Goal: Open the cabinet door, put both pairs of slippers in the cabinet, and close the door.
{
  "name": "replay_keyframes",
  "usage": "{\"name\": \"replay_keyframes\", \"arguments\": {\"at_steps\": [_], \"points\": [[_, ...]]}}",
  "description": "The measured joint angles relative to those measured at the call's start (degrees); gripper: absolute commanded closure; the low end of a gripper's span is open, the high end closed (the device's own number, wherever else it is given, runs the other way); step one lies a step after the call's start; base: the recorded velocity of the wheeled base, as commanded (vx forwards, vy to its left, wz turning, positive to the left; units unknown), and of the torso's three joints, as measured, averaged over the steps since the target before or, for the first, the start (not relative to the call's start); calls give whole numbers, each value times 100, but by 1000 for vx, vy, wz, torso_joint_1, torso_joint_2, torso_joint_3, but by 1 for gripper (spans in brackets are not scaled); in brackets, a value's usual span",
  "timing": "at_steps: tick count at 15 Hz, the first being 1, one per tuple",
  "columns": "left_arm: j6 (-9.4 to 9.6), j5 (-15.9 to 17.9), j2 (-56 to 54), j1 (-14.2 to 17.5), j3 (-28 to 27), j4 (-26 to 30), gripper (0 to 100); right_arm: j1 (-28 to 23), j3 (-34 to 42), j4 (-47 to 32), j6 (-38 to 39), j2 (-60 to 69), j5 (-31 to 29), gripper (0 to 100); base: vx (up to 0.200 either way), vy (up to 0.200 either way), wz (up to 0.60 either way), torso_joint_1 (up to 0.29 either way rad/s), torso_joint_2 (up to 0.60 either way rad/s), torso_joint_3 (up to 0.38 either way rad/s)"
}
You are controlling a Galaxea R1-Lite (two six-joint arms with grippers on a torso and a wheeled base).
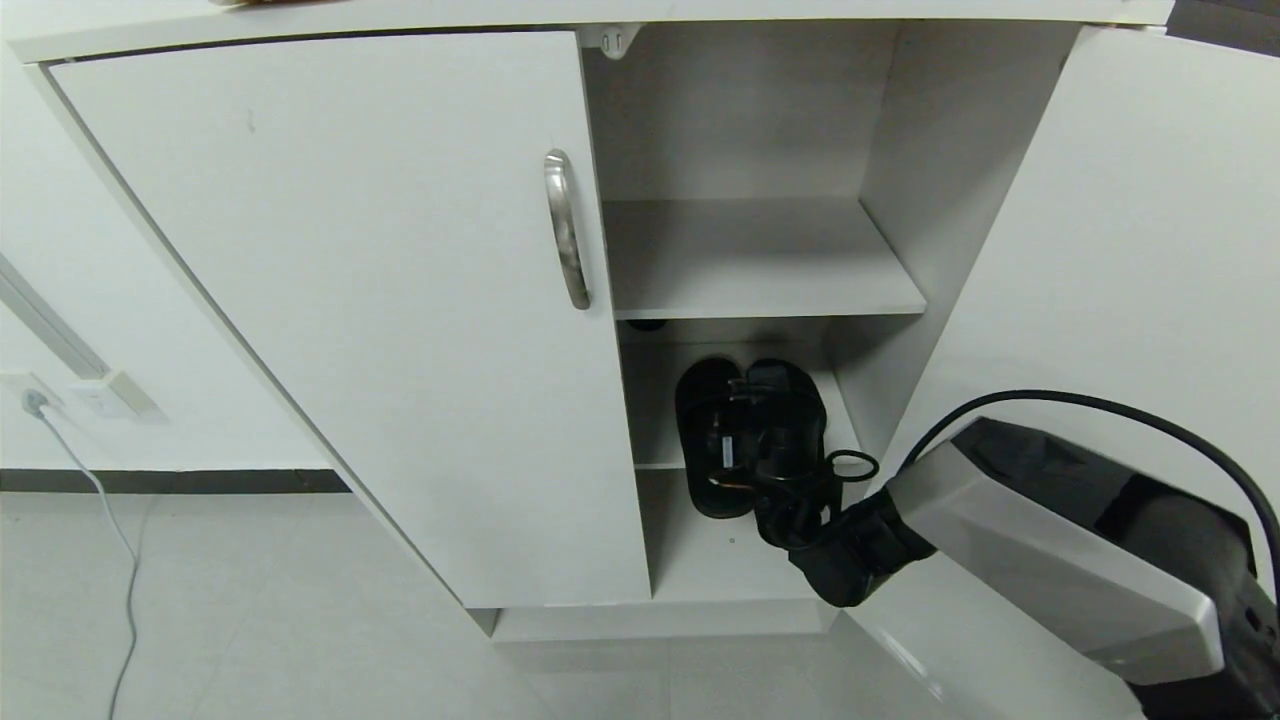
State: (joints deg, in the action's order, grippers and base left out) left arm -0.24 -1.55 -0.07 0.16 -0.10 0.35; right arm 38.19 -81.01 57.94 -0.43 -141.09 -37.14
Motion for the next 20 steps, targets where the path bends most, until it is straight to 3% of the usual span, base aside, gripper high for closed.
{"name": "replay_keyframes", "arguments": {"at_steps": [9,16,20], "points": [[0,7,0,0,0,-2,100,634,2837,1404,-1,1284,-21,0,0,0,0,0,0,0],[2,24,0,0,0,-2,100,767,3016,1426,-9,1449,-21,0,-171,0,0,1,1,-1],[9,27,0,-2,-1,-4,100,792,3029,1426,-6,1460,-21,0,0,0,0,0,0,0]]}}
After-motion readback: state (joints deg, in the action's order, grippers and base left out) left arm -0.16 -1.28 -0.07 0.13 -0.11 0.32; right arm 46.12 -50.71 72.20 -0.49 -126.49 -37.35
